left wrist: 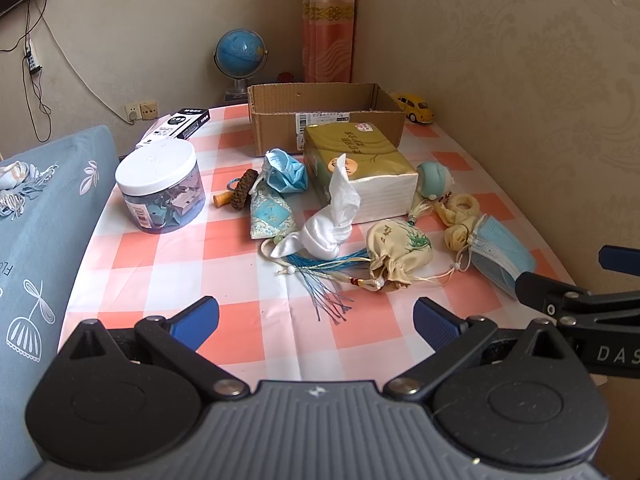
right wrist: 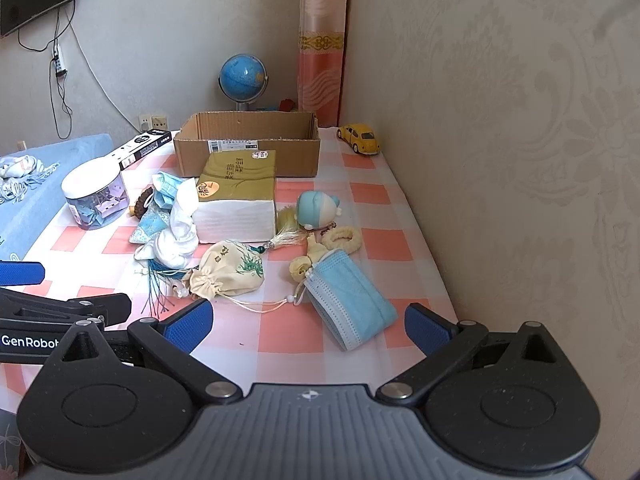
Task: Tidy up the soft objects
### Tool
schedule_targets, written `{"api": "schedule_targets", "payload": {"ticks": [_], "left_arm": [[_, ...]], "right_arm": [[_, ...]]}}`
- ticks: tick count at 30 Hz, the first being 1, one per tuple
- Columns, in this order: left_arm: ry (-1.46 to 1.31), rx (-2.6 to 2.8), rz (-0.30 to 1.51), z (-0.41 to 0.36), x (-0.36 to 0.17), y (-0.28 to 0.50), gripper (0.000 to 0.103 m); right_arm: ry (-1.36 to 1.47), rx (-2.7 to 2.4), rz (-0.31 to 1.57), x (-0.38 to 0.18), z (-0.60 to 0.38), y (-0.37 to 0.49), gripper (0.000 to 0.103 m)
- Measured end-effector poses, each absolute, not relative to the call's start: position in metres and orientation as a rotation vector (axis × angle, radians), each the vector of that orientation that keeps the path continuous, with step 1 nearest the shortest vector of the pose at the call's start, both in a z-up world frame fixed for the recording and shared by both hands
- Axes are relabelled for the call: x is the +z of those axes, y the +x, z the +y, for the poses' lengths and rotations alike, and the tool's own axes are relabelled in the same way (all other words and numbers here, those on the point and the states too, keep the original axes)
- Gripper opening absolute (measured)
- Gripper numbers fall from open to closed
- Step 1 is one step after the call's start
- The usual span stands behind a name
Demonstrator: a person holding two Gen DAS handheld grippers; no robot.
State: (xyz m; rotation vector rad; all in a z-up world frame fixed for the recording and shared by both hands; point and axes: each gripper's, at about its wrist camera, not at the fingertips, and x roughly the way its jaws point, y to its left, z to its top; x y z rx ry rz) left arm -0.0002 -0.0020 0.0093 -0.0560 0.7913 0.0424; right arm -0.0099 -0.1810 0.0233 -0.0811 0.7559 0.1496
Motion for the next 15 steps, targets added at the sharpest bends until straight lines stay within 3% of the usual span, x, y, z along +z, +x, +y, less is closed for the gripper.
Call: {"api": "schedule_targets", "payload": {"ticks": [15], "left_arm": [[-0.055,0.042,0.79,-0.0034,0.0096,-0.0005,0.103]], "right_arm": [[-0.083,0.15,0.749,0.0248,-0.1815,-0.0098,0.103]]}}
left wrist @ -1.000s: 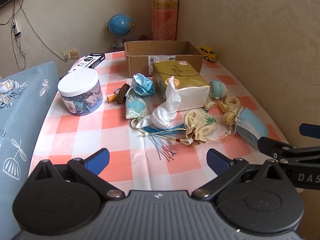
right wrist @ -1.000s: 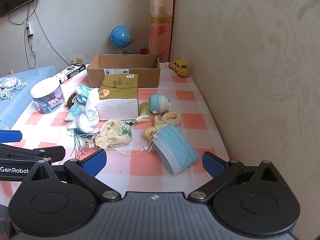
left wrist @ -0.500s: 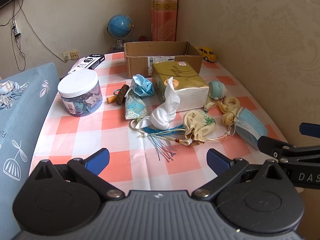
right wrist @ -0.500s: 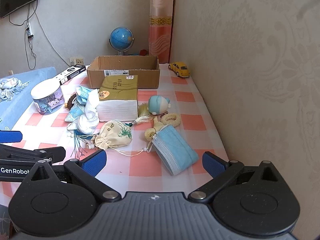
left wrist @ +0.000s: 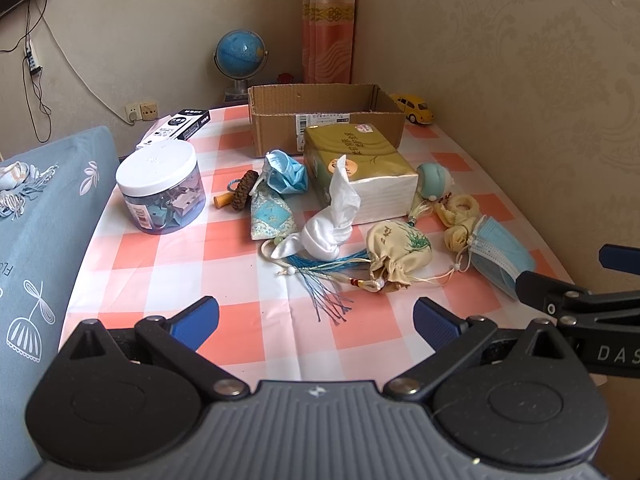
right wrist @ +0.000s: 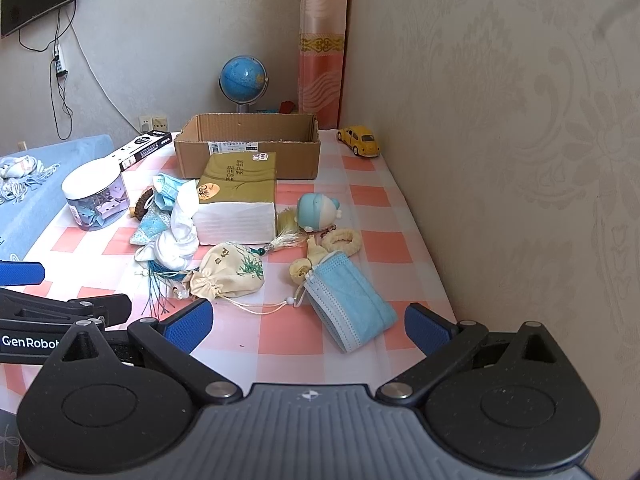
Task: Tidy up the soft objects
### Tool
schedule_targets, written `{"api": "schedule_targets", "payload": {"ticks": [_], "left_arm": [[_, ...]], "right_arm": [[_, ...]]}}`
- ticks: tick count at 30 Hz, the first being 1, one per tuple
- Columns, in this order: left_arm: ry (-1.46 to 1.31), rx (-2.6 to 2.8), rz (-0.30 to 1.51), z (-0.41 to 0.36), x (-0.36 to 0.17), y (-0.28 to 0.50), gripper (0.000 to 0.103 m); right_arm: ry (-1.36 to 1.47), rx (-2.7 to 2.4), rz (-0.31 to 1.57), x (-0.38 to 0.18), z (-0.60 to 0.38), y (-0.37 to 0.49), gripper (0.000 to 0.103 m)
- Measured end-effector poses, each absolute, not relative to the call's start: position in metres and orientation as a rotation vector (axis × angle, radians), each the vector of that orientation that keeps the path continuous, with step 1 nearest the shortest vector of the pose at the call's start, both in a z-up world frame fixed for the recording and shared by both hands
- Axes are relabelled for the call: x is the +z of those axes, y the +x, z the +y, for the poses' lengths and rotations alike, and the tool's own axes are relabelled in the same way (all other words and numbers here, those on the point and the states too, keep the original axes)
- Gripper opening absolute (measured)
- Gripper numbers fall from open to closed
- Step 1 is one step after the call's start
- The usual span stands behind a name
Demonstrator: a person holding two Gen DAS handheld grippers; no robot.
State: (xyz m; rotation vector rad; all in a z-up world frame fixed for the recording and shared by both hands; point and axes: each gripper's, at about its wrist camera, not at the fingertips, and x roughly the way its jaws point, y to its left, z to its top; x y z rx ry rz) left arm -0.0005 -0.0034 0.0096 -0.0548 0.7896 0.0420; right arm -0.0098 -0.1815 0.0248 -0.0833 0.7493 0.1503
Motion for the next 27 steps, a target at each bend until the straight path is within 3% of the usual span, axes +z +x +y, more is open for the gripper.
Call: {"api": "schedule_targets", "payload": {"ticks": [27], "left_arm": [[0.007,-0.016,0.771,-0.006,-0.003,0.017,0.103]], "right_arm": [[-0.144,0.181,0.718,0.017,-0.177,0.0,0.103]]}}
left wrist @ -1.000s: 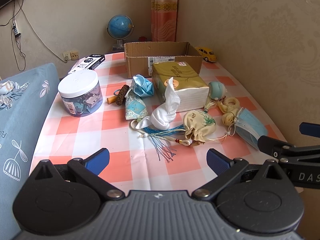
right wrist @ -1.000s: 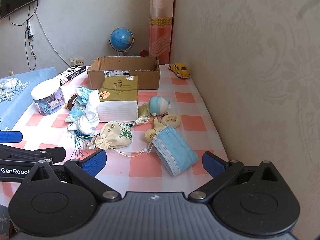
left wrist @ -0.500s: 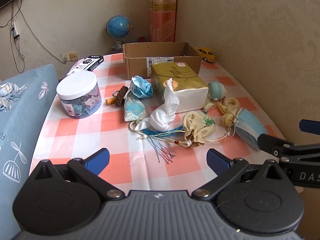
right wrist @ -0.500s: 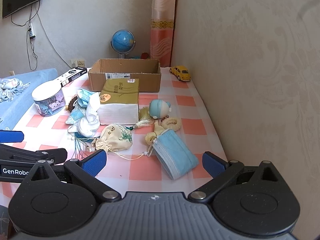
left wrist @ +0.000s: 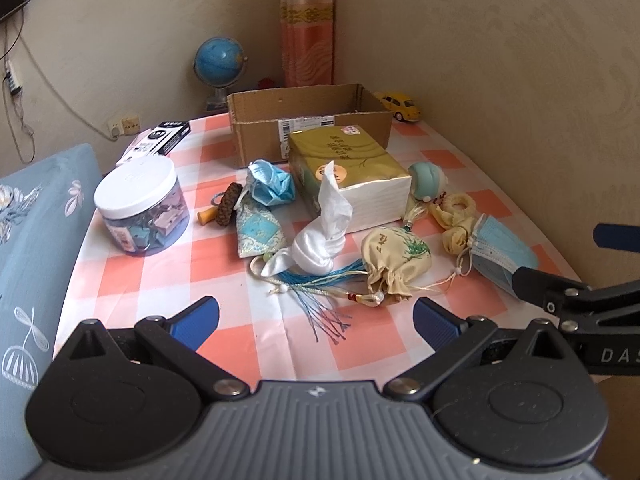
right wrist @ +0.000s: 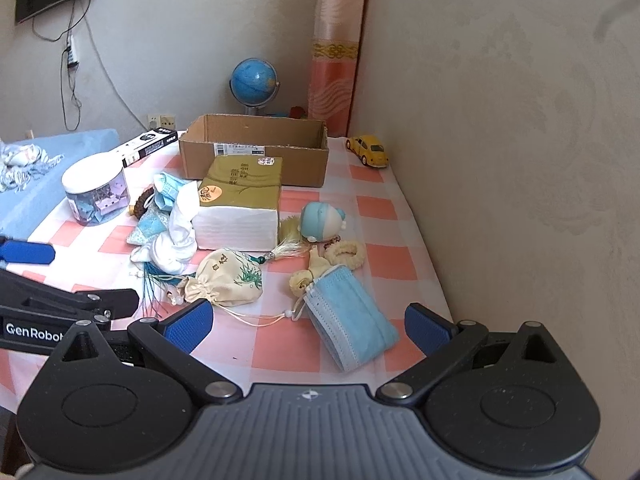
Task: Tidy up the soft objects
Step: 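Grasp the cream drawstring pouch with the left tool while the right tool grasps the blue mask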
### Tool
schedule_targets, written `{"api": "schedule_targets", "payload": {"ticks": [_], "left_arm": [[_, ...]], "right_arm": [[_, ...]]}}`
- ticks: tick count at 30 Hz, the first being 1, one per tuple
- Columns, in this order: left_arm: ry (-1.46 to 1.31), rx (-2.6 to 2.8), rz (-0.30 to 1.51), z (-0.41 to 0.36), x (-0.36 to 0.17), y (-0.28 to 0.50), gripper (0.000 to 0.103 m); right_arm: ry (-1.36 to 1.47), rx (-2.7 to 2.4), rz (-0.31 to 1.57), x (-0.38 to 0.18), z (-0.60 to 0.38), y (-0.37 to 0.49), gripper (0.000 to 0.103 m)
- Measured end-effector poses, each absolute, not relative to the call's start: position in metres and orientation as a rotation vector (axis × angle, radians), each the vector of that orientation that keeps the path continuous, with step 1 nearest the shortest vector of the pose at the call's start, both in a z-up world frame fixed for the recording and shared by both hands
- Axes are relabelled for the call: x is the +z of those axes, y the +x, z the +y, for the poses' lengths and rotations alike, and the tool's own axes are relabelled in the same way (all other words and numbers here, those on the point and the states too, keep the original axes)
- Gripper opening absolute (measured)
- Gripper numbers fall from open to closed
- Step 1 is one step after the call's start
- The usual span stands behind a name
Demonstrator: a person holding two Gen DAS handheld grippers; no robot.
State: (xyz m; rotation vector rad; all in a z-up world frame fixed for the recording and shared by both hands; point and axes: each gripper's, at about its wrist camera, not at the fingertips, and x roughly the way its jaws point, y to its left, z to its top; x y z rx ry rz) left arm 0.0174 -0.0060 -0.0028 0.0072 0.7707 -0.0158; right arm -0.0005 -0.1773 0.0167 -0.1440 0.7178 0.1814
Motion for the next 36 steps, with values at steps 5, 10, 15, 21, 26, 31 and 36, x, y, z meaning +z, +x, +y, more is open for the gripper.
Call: {"api": "schedule_targets", "payload": {"ticks": [5,10,15,21,26,31,36], "left_arm": [[0.03,-0.052,0.756,-0.005,-0.01,0.022,0.103],[0.0,-0.107,0.754,0.002,-0.019,0.028,0.102],[0.017,-0.126,0.739,0.004,-0.024,0.033,0.102],[0.055,-0.182,0.735,0.001,-0.03,0.042,0.102],[0.082,-0.25,0.758,-0.007,-0.035,0.057,0.102],[0.128,-0.317,0.748,-0.022,-0.038,0.068,0.102],[0.176,-0.368,0.752,-0.04,-0.045,0.08,0.083]], "right_arm": [[-0.18,0.211,0.708,0.009,-0.176,0.003,0.103],[-0.21,0.235,0.701,-0.001,-0.176,0.009,0.103],[-0.23,0.241,0.707,-0.015,-0.18,0.017,0.103],[-0.237,0.241,0.735,-0.036,-0.191,0.031,0.103],[-0.222,0.253,0.758,-0.051,-0.202,0.039,0.103],[-0.227,0.278,0.766,-0.062,-0.209,0.041,0.103],[-0.201,0.288,0.781,-0.071,-0.217,0.044,0.103]]}}
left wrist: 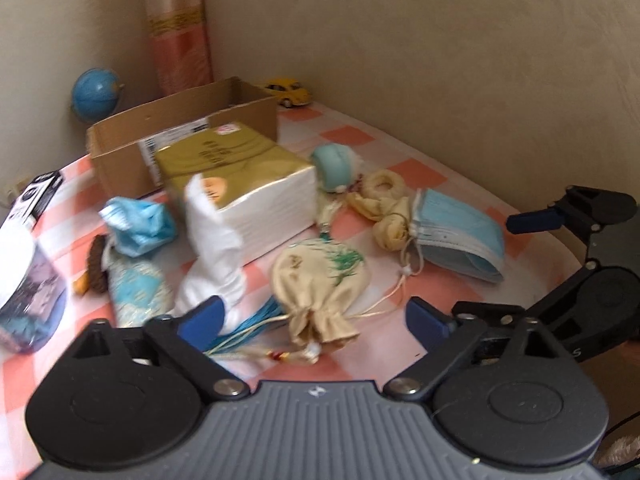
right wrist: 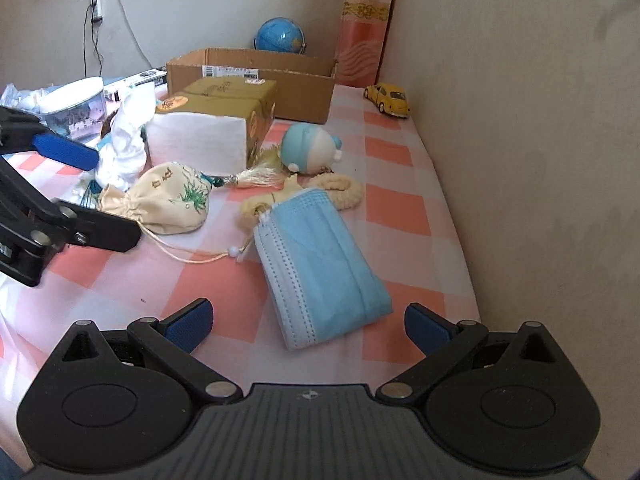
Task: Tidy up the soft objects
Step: 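Grasp the cream drawstring pouch with the left tool while the right tool grasps the blue mask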
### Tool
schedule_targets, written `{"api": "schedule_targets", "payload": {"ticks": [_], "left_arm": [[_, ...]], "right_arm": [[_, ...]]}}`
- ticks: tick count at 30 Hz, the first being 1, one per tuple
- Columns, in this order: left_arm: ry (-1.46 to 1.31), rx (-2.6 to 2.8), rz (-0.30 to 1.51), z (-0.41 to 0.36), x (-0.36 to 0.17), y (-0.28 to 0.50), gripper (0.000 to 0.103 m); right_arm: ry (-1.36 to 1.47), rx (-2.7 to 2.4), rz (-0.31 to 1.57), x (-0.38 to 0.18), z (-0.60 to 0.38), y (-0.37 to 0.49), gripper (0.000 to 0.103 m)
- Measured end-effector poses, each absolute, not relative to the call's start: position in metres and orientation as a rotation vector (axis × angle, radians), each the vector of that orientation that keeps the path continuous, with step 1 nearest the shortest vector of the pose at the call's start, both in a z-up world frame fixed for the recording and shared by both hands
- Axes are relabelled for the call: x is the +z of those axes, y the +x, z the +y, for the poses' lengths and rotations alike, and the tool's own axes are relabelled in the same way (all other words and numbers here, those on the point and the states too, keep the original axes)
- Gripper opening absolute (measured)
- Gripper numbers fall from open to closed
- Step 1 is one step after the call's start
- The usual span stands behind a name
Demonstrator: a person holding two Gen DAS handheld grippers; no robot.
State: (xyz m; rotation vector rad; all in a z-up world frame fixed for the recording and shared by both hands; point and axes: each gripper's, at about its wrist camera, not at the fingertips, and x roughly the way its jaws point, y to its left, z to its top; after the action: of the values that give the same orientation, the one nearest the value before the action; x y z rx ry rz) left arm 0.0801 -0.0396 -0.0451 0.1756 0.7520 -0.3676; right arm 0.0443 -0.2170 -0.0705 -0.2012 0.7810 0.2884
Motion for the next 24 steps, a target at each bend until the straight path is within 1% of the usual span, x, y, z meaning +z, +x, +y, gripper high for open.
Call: {"api": "schedule_targets", "payload": {"ticks": [2,3,15,24], "left_arm": [[0.19,-0.377,0.757,-0.045,-0.048,0.083,0.072],[0.196,-0.378,0.76,-0.047,-0.05,0.085,0.07],[0.19,-0.32,0.781,-0.055,-0.067,0.111,0.07],[0.159,-0.314,0.779,-0.053,-0.068,0.111,0.069]], "right_arm": [[-0.17,0.298,0.786,-0.072,-0.221,0.046,0.103],[-0.151,0.302,0.79,-0.073,-0.223,0.046,0.103],[-0.113,0.292,0.766,-0.077,-0.227,0.043,0.103],[-0.146,0.311,0.674,-0.082,-0.227,0.036,0.103]]}}
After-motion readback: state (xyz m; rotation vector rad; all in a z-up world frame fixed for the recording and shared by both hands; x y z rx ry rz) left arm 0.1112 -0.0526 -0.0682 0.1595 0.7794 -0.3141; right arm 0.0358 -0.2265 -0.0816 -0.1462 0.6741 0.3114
